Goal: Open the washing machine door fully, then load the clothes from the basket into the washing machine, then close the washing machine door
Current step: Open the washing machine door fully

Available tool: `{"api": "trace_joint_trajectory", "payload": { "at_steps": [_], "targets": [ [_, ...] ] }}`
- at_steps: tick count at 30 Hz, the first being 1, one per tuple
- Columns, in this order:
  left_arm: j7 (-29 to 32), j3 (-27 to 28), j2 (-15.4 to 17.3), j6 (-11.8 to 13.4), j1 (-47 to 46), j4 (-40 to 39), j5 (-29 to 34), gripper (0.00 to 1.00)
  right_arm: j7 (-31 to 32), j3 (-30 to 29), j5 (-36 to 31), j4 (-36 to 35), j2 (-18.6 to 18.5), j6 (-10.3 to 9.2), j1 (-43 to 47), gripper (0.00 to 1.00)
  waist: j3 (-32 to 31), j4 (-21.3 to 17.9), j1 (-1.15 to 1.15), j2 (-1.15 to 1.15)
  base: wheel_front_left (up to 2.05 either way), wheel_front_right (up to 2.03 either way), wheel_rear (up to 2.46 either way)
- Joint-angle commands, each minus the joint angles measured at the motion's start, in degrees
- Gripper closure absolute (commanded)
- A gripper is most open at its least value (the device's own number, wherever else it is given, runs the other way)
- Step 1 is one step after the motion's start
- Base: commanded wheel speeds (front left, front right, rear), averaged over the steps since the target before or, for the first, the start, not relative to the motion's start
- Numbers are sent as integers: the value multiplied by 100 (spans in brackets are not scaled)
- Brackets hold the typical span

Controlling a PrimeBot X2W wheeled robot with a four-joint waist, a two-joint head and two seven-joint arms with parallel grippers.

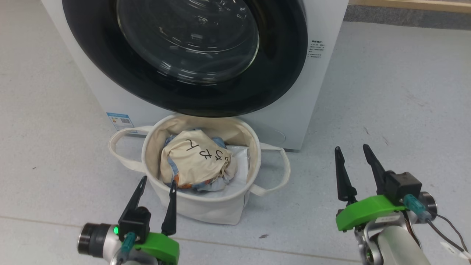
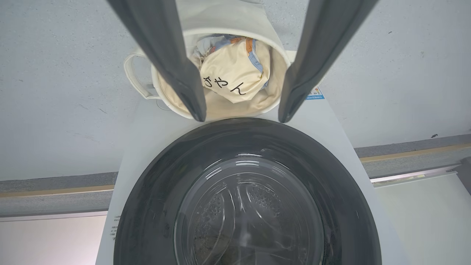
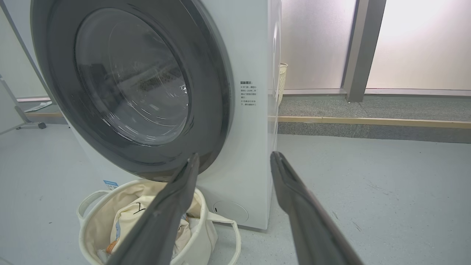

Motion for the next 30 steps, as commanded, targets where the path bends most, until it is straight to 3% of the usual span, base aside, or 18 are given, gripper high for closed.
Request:
{"api": "trace_joint_trajectory", "payload": {
  "at_steps": [1,15,16,17,24,30],
  "targets": [
    [-68,155,104,-5,-191,-234,54,0,-73,93,-22,-168,3,0,-240,0,8,-4,0,0,0,0,0],
    [-68,82,149,5,-205,-371,88,0,-73,-129,16,-184,3,0,-238,0,49,-29,0,0,0,0,0],
    [-68,79,152,5,-205,-360,87,0,-73,-71,97,-202,3,0,-249,4,54,-29,0,0,0,0,0],
    [-68,76,154,5,-207,-348,85,0,-73,-28,212,-209,3,0,-249,100,57,-29,0,0,0,0,0],
    [-68,71,158,39,-290,-351,85,0,-73,-5,726,-231,3,0,-369,100,188,-25,0,0,0,0,0],
    [-68,42,143,8,-391,-310,60,0,-73,-24,2568,292,3,0,-894,100,338,-28,0,0,0,0,0]
  ]
}}
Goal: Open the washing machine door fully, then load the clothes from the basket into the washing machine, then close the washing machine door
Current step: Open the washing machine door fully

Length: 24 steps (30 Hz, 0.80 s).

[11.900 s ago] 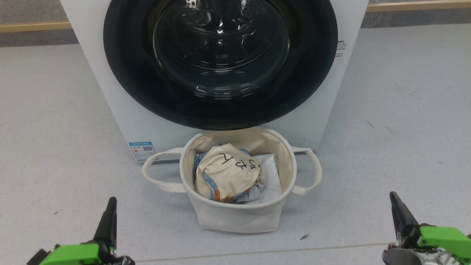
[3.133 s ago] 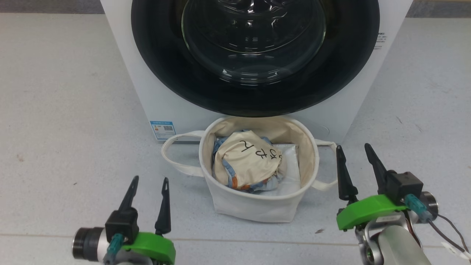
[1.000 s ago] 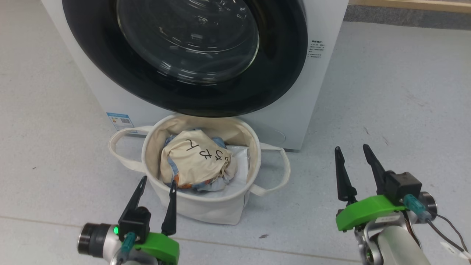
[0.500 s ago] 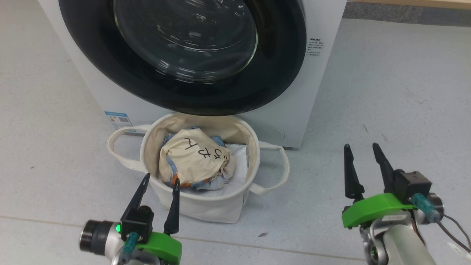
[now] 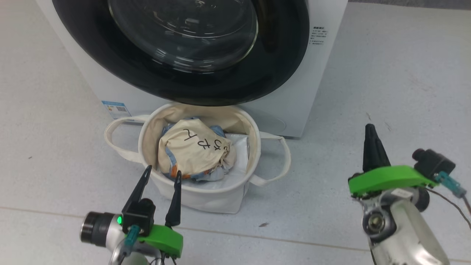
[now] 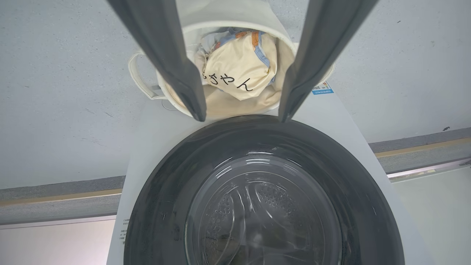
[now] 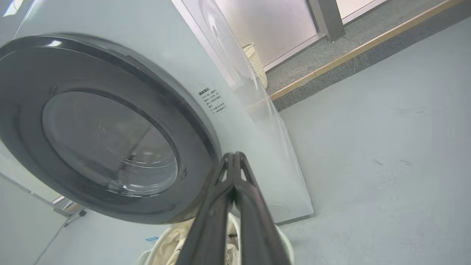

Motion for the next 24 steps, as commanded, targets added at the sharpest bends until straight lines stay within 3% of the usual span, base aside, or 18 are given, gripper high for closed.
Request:
{"api": "trace_joint_trajectory", "payload": {
  "at_steps": [1,6,13,24],
  "targets": [
    [-68,196,92,4,-258,-156,6,0,-73,120,297,-13,0,1,-360,100,48,13,0,0,0,0,0],
    [-68,193,58,12,-412,-176,-12,0,-47,-116,2410,1222,0,1,-1293,100,267,72,0,0,0,0,0],
    [-68,131,-21,2,-685,-281,-17,0,315,-133,3054,1877,-58,1,-2656,100,845,231,0,0,0,0,0],
    [-68,18,-171,-17,-1209,-329,-81,0,1813,-455,4540,1475,-615,1,-3957,100,1797,613,0,0,0,0,0]
  ]
}}
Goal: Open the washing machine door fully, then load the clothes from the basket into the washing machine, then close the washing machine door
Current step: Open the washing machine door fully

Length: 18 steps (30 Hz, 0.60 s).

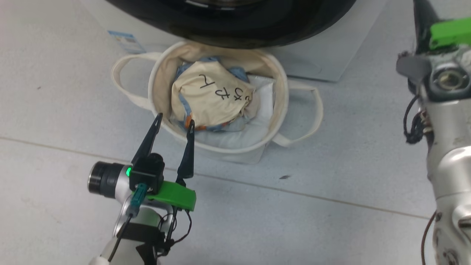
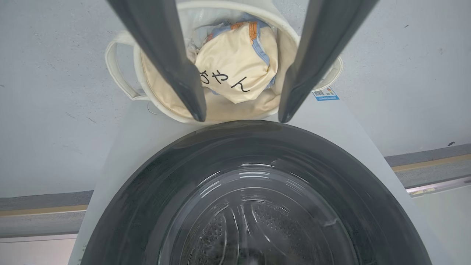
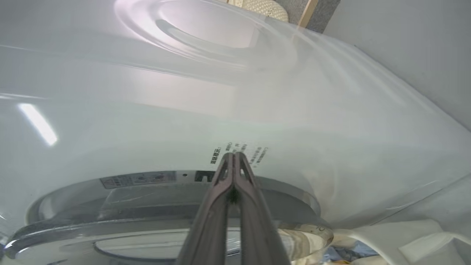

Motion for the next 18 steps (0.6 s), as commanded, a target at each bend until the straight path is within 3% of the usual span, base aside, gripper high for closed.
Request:
{"api": "trace_joint_trajectory", "payload": {
  "at_steps": [1,7,18],
  "targets": [
    [-68,178,62,-9,-129,-175,-19,0,189,53,201,-311,38,1,-258,100,233,135,0,0,0,0,0],
    [-68,172,28,-34,-293,-130,-57,0,917,34,749,-635,-103,1,-428,100,522,245,0,0,0,0,0],
    [-68,145,-20,-35,-316,-80,-137,0,1360,15,1138,-820,-93,1,-468,100,685,357,0,0,0,0,0]
  ]
}}
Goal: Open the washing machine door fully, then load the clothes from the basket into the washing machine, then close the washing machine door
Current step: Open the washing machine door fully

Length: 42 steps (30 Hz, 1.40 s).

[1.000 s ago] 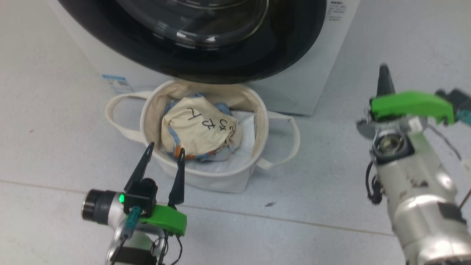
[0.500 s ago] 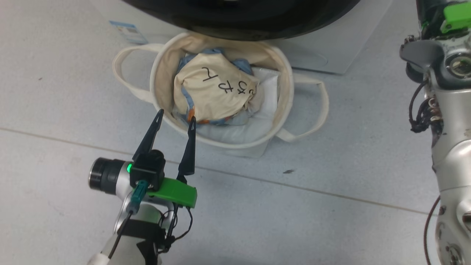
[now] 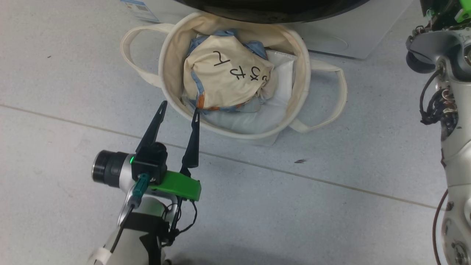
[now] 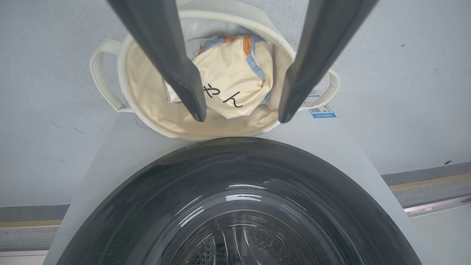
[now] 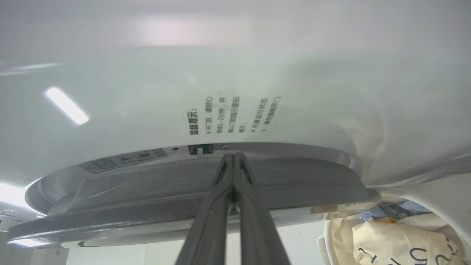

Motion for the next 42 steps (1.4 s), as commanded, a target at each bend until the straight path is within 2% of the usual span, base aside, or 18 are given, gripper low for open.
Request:
{"api": "trace_joint_trajectory", "payload": {
  "at_steps": [1,6,27,42],
  "targets": [
    [-34,192,92,16,-11,-129,-59,0,41,60,60,-285,120,2,-150,100,3,0,-1,0,0,0,0],
    [-34,164,81,10,1,-164,-92,0,17,-140,270,-330,141,2,-152,100,30,61,-1,0,0,0,0],
    [-34,85,69,75,-29,-248,-225,0,1106,-193,849,-5,96,2,-651,100,245,258,-1,0,0,0,0],
    [-34,101,68,126,201,-198,-238,0,1811,324,838,281,384,2,283,100,-376,180,-1,0,0,0,0]
  ]
}}
